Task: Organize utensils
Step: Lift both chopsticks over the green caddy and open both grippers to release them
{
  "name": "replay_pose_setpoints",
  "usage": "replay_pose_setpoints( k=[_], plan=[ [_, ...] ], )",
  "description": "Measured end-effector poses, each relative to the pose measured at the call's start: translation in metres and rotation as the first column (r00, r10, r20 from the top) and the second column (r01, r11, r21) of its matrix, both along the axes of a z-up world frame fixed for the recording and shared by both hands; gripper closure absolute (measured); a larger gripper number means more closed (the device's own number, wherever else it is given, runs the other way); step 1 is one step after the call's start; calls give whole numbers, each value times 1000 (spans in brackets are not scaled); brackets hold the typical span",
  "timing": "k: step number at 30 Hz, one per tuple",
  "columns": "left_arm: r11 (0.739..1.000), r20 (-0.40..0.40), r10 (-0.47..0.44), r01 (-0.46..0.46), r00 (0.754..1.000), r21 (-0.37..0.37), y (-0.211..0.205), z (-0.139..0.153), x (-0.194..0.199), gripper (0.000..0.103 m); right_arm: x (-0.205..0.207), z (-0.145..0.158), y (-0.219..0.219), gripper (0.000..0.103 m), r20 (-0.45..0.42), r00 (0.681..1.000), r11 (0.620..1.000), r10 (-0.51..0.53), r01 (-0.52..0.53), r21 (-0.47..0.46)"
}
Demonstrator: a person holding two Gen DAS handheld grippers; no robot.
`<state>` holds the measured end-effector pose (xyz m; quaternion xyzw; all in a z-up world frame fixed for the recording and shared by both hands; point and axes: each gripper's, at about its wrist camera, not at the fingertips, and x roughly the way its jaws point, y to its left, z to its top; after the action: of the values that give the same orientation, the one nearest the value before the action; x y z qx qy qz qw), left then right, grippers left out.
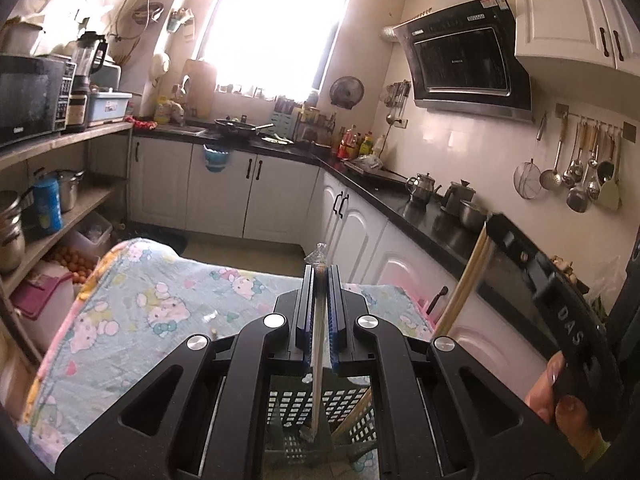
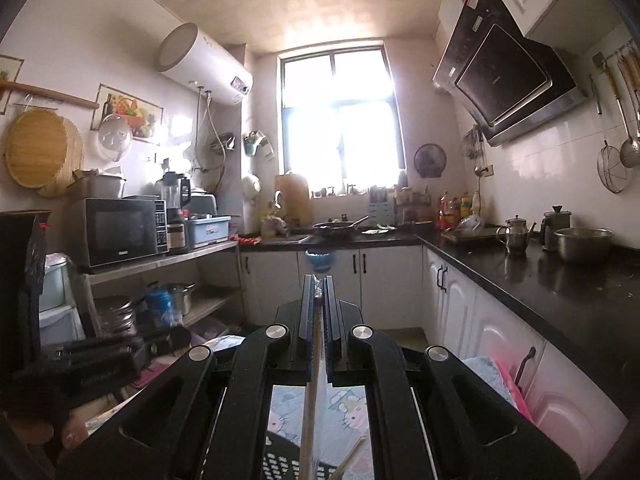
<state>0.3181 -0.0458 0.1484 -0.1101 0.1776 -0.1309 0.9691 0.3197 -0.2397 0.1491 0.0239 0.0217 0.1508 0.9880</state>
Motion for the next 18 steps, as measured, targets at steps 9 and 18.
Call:
replay_pose_setpoints(
  k=[9,18],
  plan=[
    [1000,-46,-2,2,999,-2,-2,-37,8,101,8,-38,7,99,5,1000,999,-17,17,-50],
    [1000,-95,-6,7,995,2,-1,-58,8,101,8,-69,7,99,-4,999,998,-35,35,-59]
  ],
)
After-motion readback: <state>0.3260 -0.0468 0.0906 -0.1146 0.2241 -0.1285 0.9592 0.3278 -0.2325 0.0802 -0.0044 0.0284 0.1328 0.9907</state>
